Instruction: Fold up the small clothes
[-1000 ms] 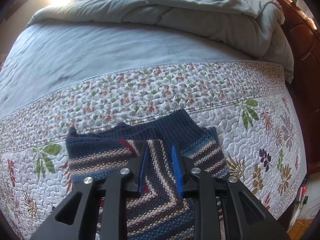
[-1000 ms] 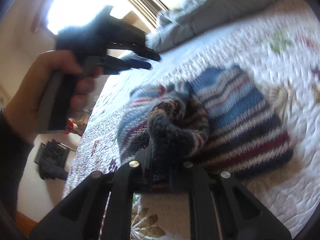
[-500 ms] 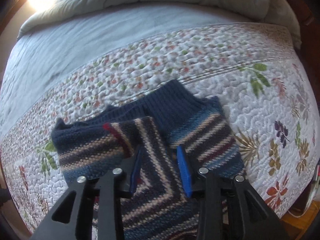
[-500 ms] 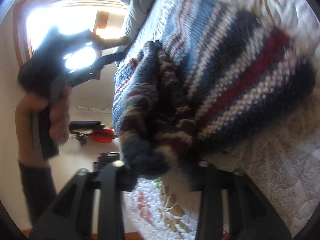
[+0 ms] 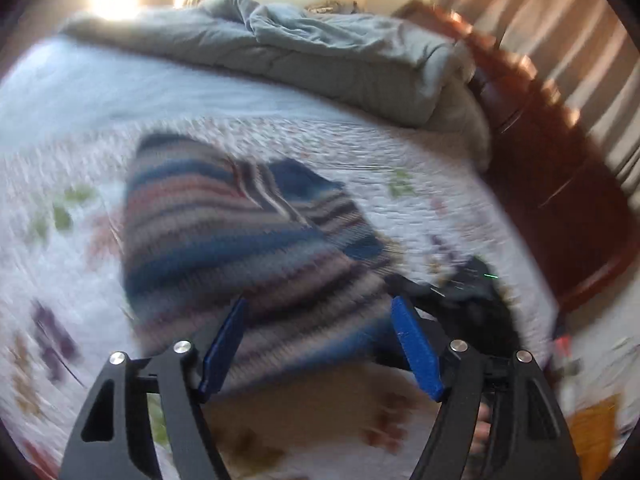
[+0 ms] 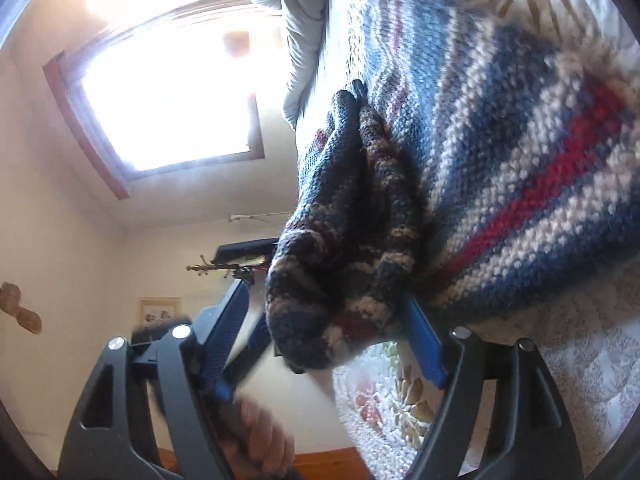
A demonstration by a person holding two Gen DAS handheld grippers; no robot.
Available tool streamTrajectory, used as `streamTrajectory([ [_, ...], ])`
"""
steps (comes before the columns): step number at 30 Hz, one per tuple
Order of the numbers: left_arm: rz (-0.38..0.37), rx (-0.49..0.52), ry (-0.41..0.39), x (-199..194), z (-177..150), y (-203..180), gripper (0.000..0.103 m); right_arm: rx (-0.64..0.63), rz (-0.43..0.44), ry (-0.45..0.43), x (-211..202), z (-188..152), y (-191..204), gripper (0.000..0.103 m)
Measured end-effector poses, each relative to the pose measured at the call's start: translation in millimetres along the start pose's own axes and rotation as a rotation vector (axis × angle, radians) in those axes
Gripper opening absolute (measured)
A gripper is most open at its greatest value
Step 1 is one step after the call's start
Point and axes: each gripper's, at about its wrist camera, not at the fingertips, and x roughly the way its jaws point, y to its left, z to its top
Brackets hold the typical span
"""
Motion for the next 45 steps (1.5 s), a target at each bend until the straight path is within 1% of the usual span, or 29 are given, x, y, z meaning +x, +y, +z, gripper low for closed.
streamTrajectory([
  [2,-0.116,-0.151,-0.088,-17.3,-29.8,10.5,0.083,0.000,0.007,0.004,7.4,3.6,0.9,0.078],
  [3,-0.188,-0.259,-0.123,-18.1,-47.8,19.8,0.090,0.003,0.004,0.006,10.3,3.8,0.2,0.078],
  [4,-0.249,-0.347,-0.128,-10.9,-61.0,28.1,0.090,0.006,0.001,0.010,14.8,4.4,-0.3,0.079],
  [5,-0.293,-0.405,-0.133,-1.1,-69.7,34.4,0.090,0.013,0.000,0.018,18.4,7.3,-2.0,0.080],
  [6,-0.326,-0.452,-0.141,11.8,-75.3,41.8,0.090,0.015,-0.009,0.029,25.8,11.5,-1.6,0.080],
  [8,-0.337,-0.559,-0.181,28.5,-79.5,59.8,0.090,-0.027,-0.049,0.061,34.9,22.2,8.4,0.081],
  [9,-0.382,-0.609,-0.214,36.6,-77.8,70.0,0.090,-0.050,-0.068,0.074,39.5,30.0,12.7,0.081],
  [10,-0.377,-0.601,-0.219,41.3,-74.7,72.4,0.090,-0.067,-0.088,0.094,45.2,36.5,15.6,0.082],
  [11,-0.344,-0.593,-0.214,47.0,-71.8,73.8,0.090,-0.078,-0.100,0.113,51.0,43.0,18.8,0.082],
  [12,-0.333,-0.599,-0.213,52.9,-70.7,75.8,0.090,-0.077,-0.118,0.137,57.4,51.8,21.2,0.082],
  [14,-0.334,-0.622,-0.188,65.6,-70.8,79.4,0.090,-0.061,-0.146,0.177,63.3,62.8,25.9,0.082],
  [18,-0.377,-0.702,-0.245,71.5,-78.9,89.0,0.088,-0.112,-0.156,0.262,54.3,66.7,48.2,0.082],
  [19,-0.401,-0.700,-0.276,68.3,-78.7,87.8,0.087,-0.120,-0.153,0.268,48.3,66.5,52.5,0.082],
  [22,-0.401,-0.661,-0.342,57.6,-75.6,80.7,0.086,-0.129,-0.113,0.255,26.9,66.1,61.5,0.084],
  [23,-0.407,-0.666,-0.343,57.4,-74.0,80.5,0.086,-0.142,-0.129,0.236,25.9,70.8,64.5,0.086],
  [24,-0.403,-0.673,-0.327,60.6,-72.3,80.4,0.086,-0.145,-0.153,0.224,26.2,74.8,65.1,0.087],
  [26,-0.379,-0.701,-0.301,71.9,-70.6,80.5,0.087,-0.132,-0.196,0.227,35.4,83.1,58.5,0.088],
  [28,-0.376,-0.747,-0.274,82.3,-72.3,86.3,0.086,-0.113,-0.275,0.232,43.9,89.3,53.7,0.087],
  [30,-0.384,-0.774,-0.281,82.4,-72.9,90.5,0.086,-0.124,-0.306,0.254,51.3,90.0,56.7,0.087],
  [32,-0.361,-0.767,-0.297,84.2,-75.2,90.5,0.086,-0.142,-0.333,0.246,52.6,95.4,62.0,0.087],
  [33,-0.349,-0.777,-0.298,86.4,-77.1,91.6,0.078,-0.150,-0.353,0.238,60.7,99.2,67.5,0.087],
  [34,-0.340,-0.790,-0.292,89.2,-80.0,93.3,0.065,-0.154,-0.367,0.236,66.0,103.2,69.9,0.087],
  [35,-0.340,-0.794,-0.285,90.8,-83.6,95.1,0.060,-0.162,-0.380,0.241,74.2,108.7,73.7,0.087],
  [36,-0.322,-0.794,-0.279,93.4,-85.6,95.5,0.050,-0.184,-0.409,0.253,87.0,117.4,77.2,0.087],
  [37,-0.307,-0.789,-0.276,95.2,-87.4,94.6,0.041,-0.202,-0.435,0.246,93.5,124.1,77.8,0.086],
  [40,-0.294,-0.774,-0.278,97.3,-90.7,92.8,0.036,-0.250,-0.429,0.256,107.2,136.3,89.4,0.085],
  [42,-0.290,-0.757,-0.277,97.9,-92.1,92.0,0.036,-0.288,-0.434,0.268,110.6,140.8,97.8,0.085],
  [45,-0.276,-0.722,-0.273,105.2,-92.8,83.3,0.036,-0.299,-0.441,0.288,118.0,152.2,96.0,0.085],
])
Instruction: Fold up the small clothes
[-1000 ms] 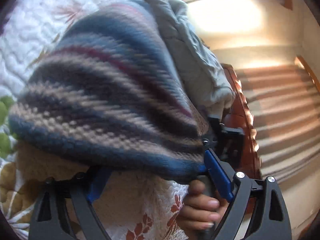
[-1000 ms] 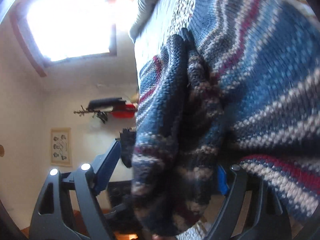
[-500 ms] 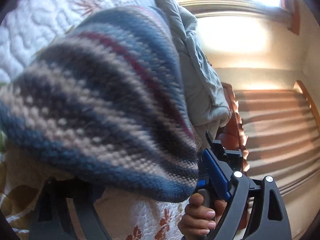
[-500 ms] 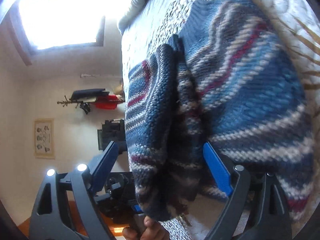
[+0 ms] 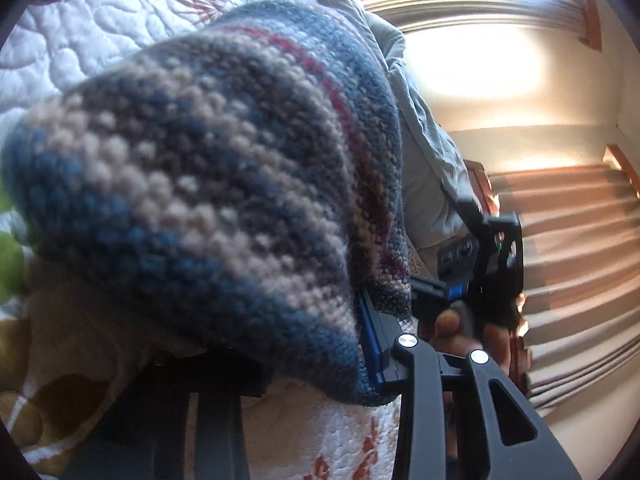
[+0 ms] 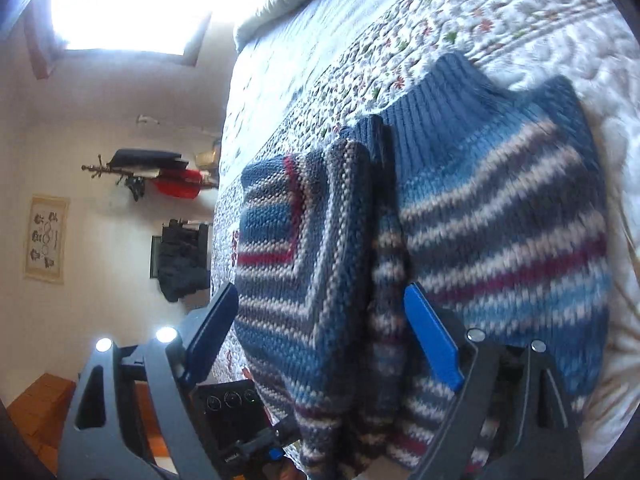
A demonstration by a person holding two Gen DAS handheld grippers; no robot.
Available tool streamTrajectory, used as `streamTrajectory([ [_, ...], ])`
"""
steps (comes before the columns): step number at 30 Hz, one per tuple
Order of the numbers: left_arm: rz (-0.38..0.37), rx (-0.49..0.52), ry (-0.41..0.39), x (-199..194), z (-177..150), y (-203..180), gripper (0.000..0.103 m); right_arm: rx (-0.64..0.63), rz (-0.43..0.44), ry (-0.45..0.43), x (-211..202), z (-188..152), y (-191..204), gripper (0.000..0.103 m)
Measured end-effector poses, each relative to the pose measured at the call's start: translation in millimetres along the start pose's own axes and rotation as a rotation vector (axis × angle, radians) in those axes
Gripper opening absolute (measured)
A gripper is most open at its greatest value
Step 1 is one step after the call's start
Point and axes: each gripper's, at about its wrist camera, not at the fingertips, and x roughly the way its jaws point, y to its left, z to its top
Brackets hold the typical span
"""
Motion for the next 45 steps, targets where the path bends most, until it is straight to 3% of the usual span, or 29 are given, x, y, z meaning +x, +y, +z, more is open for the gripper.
streamTrajectory([
  [4,-0.021,-0.013,0.012,2.7,1.0,0.9,0.036,0.002,0.013,0.006,13.3,17.2,-6.5,0.082],
  [6,-0.024,-0.012,0.014,6.1,1.0,1.5,0.036,-0.013,0.022,0.030,27.2,24.6,-5.3,0.069],
  [8,-0.024,-0.009,0.013,4.4,-1.5,2.8,0.036,-0.041,0.006,0.068,37.5,32.0,-2.0,0.036],
  [11,-0.005,0.010,0.016,3.4,-3.9,-0.1,0.023,-0.084,-0.020,0.066,36.7,32.1,1.2,0.023],
  [15,-0.011,0.009,0.018,-2.1,-8.3,-8.3,0.014,-0.149,-0.057,0.027,20.7,26.6,19.6,0.020],
  [26,-0.100,0.019,0.052,20.9,-20.4,-61.8,0.014,-0.296,-0.212,-0.059,-34.6,31.0,82.2,0.018],
  [32,-0.098,0.035,0.105,53.0,-25.3,-79.3,0.014,-0.276,-0.291,-0.097,-72.9,32.3,49.4,0.017],
  [37,-0.051,0.008,0.166,86.8,-28.9,-71.3,0.013,-0.227,-0.331,-0.103,-80.0,29.8,12.1,0.017],
  [45,0.001,0.039,0.196,117.5,-31.7,-68.8,0.014,-0.162,-0.357,-0.112,-76.4,19.2,-40.0,0.017],
])
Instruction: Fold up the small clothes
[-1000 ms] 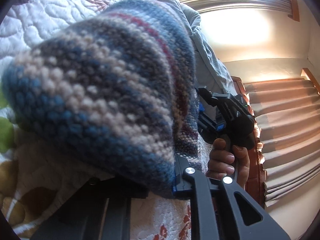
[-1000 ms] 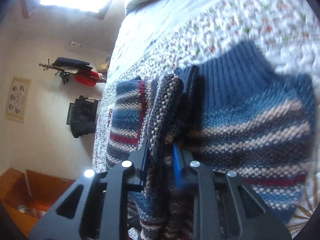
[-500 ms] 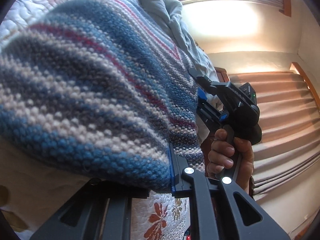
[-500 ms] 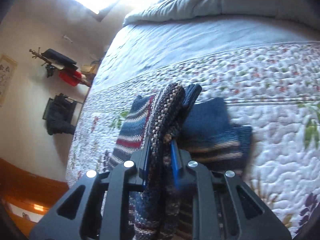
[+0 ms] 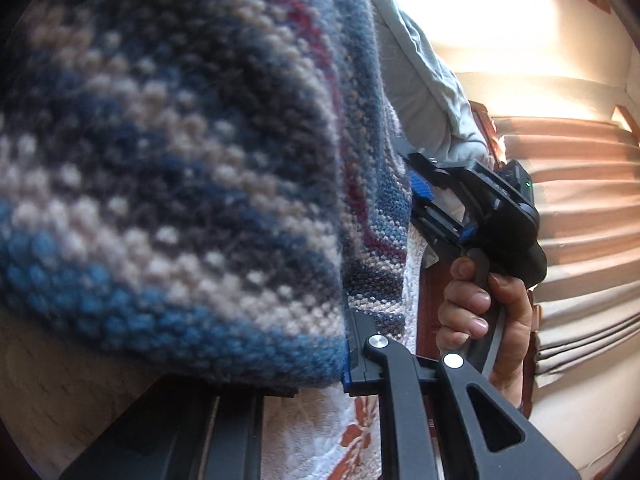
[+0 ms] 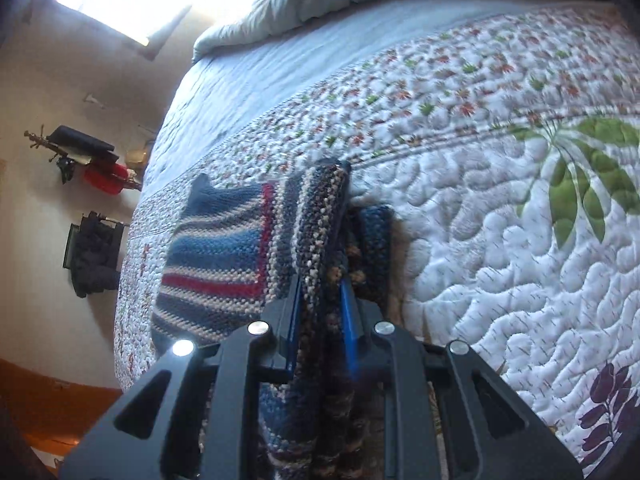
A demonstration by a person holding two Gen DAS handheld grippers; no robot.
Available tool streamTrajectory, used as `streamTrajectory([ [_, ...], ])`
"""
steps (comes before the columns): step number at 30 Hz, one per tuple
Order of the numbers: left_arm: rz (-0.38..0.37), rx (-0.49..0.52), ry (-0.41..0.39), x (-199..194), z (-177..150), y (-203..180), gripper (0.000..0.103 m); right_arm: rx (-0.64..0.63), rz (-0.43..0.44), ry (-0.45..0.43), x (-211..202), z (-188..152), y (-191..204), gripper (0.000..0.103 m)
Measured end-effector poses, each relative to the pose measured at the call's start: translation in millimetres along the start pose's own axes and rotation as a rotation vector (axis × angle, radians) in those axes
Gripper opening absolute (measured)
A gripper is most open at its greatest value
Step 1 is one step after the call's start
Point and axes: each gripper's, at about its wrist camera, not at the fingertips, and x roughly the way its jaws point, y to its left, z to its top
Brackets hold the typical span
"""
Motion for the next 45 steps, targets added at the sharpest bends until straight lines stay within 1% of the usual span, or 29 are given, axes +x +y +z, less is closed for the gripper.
streamTrajectory([
  [1,0.003,0.015,0.008,1.8,0.3,-1.1,0.017,0.014,-0.005,-0.005,4.9,-1.9,-4.4,0.021],
  [2,0.008,0.026,0.022,4.4,0.5,-4.9,0.018,0.031,-0.008,-0.006,8.0,-4.1,-6.2,0.035],
  [3,0.001,0.028,0.049,2.8,1.4,-6.5,0.026,0.052,-0.016,-0.015,8.1,-6.7,-10.4,0.042],
  [4,-0.019,0.032,0.080,-3.7,2.3,-7.3,0.048,0.056,-0.014,-0.038,2.8,-9.1,-11.3,0.050],
  [5,-0.051,0.040,0.109,-13.6,-0.6,-9.8,0.061,0.052,-0.010,-0.071,-4.7,-12.9,-11.9,0.051],
  [6,-0.056,0.048,0.113,-24.0,-5.8,-11.7,0.081,0.048,-0.007,-0.109,-15.4,-20.6,-12.7,0.051],
  [7,-0.044,0.064,0.113,-36.3,-10.8,-14.4,0.087,0.048,0.001,-0.119,-22.9,-30.0,-13.7,0.051],
  [9,-0.038,0.095,0.144,-54.1,-20.4,-17.3,0.088,0.041,0.050,-0.124,-37.5,-60.0,-12.4,0.051],
  [11,-0.040,0.105,0.170,-69.6,-24.0,-14.7,0.088,0.037,0.099,-0.101,-42.6,-91.1,-11.0,0.051],
  [12,-0.022,0.125,0.168,-78.4,-25.6,-14.7,0.088,0.049,0.094,-0.088,-43.8,-108.9,-11.8,0.053],
  [14,0.030,0.210,0.129,-94.3,-23.6,-23.0,0.088,0.088,0.118,-0.099,-47.4,-128.5,-16.3,0.055],
  [16,0.064,0.279,0.100,-108.0,-21.4,-32.4,0.088,0.129,0.171,-0.107,-51.3,-139.1,-17.6,0.055],
  [18,0.065,0.316,0.084,-124.6,-19.9,-37.0,0.088,0.144,0.208,-0.105,-50.8,-144.8,-16.5,0.055],
  [22,0.082,0.380,0.034,-150.6,-12.3,-51.1,0.088,0.192,0.196,-0.030,-36.4,-147.9,-15.5,0.054],
  [23,0.083,0.385,0.030,-152.8,-11.6,-53.0,0.089,0.192,0.207,-0.022,-33.9,-148.6,-14.6,0.047],
  [24,0.085,0.392,0.027,-154.3,-9.4,-55.6,0.089,0.187,0.202,-0.015,-31.3,-148.2,-13.3,0.036],
  [25,0.093,0.400,0.024,-153.8,-7.0,-58.3,0.089,0.173,0.194,-0.005,-29.2,-146.3,-11.7,0.016],
  [28,0.106,0.464,0.026,-148.8,0.2,-68.0,0.089,0.149,0.164,-0.070,-46.5,-142.7,-6.7,0.013],
  [29,0.106,0.480,0.024,-148.2,2.6,-69.8,0.089,0.127,0.140,-0.116,-58.5,-143.1,-3.9,0.013],
  [31,0.102,0.517,0.034,-143.9,10.5,-72.1,0.089,0.113,0.091,-0.152,-67.2,-145.6,-6.8,0.012],
  [32,0.112,0.528,0.037,-140.3,14.1,-72.6,0.089,0.124,0.084,-0.139,-62.8,-148.1,-11.9,0.012],
  [33,0.133,0.532,0.048,-134.4,19.5,-70.3,0.089,0.139,0.075,-0.096,-50.6,-150.6,-17.7,0.013],
  [35,0.167,0.507,0.082,-123.3,28.6,-61.7,0.089,0.118,0.057,-0.044,-34.4,-153.8,-17.1,0.024],
  [37,0.222,0.444,0.138,-109.6,38.8,-44.5,0.089,0.109,0.113,-0.087,-45.4,-149.9,-13.5,0.030],
  [38,0.226,0.428,0.146,-107.3,41.6,-39.0,0.089,0.118,0.146,-0.120,-53.6,-145.0,-12.6,0.041],
  [40,0.231,0.415,0.162,-103.7,46.3,-30.0,0.089,0.112,0.144,-0.211,-68.7,-127.2,-8.2,0.052],
  [41,0.228,0.421,0.165,-103.7,46.6,-29.8,0.089,0.109,0.141,-0.226,-68.9,-116.6,-5.2,0.052],
  [43,0.225,0.436,0.164,-104.4,45.5,-32.2,0.089,0.100,0.163,-0.190,-55.3,-91.3,0.1,0.052],
  [45,0.219,0.439,0.154,-106.9,43.8,-35.4,0.089,0.086,0.134,-0.154,-38.7,-73.5,3.0,0.051],
])
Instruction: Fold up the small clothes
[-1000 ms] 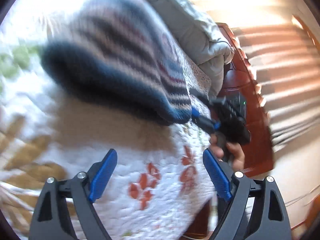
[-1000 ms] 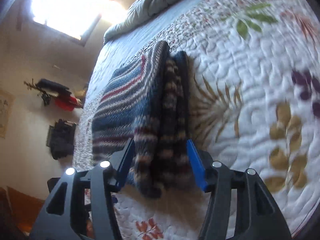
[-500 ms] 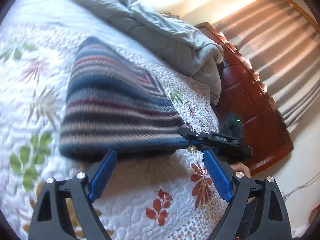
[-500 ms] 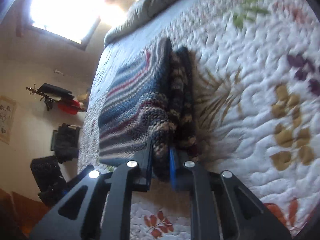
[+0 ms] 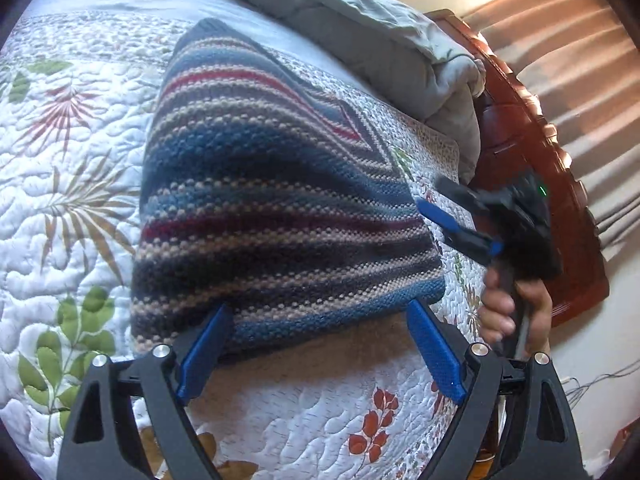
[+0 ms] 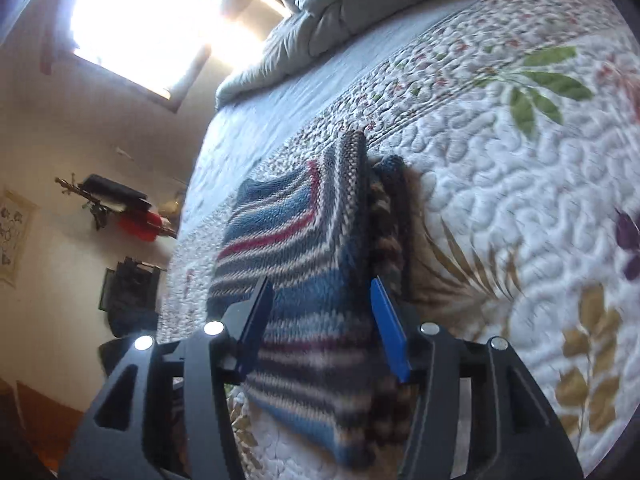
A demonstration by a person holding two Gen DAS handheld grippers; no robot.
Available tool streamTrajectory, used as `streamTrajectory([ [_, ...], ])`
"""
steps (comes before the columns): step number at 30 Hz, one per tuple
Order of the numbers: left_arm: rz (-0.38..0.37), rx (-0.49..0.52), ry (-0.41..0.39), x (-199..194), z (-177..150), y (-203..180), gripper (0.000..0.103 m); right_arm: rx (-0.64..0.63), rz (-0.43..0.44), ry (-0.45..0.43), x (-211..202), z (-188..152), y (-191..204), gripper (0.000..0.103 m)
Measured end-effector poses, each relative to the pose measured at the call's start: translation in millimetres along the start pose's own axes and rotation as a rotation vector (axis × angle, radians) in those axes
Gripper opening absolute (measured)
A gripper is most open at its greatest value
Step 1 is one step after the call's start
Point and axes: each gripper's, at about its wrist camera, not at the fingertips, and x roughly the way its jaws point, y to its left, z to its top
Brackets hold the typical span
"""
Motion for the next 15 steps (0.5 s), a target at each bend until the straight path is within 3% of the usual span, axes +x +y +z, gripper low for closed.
streamTrajectory([
  [1,-0.007,0.000,-0.005,-1.6,-0.4,-1.0,0.089,-0.001,-0.009,0.013,7.0,4.5,1.4,0.042],
  [3,-0.029,0.015,-0.019,-7.4,-0.5,-6.8,0.089,-0.020,-0.064,0.048,19.0,9.2,2.9,0.013],
  [7,-0.068,0.104,-0.083,-24.5,5.5,-23.3,0.089,-0.002,-0.169,0.051,17.4,4.6,-15.2,0.011],
  [10,-0.046,0.100,-0.099,-26.2,18.3,-21.6,0.090,-0.016,-0.121,0.039,11.3,7.1,-11.6,0.016],
  [12,-0.047,0.058,-0.085,-22.7,28.0,-11.9,0.090,-0.015,-0.124,-0.031,-2.8,20.6,-4.7,0.020],
  [15,-0.043,0.007,-0.047,-15.1,34.6,0.7,0.090,0.008,-0.113,-0.057,-0.2,43.1,0.1,0.031],
])
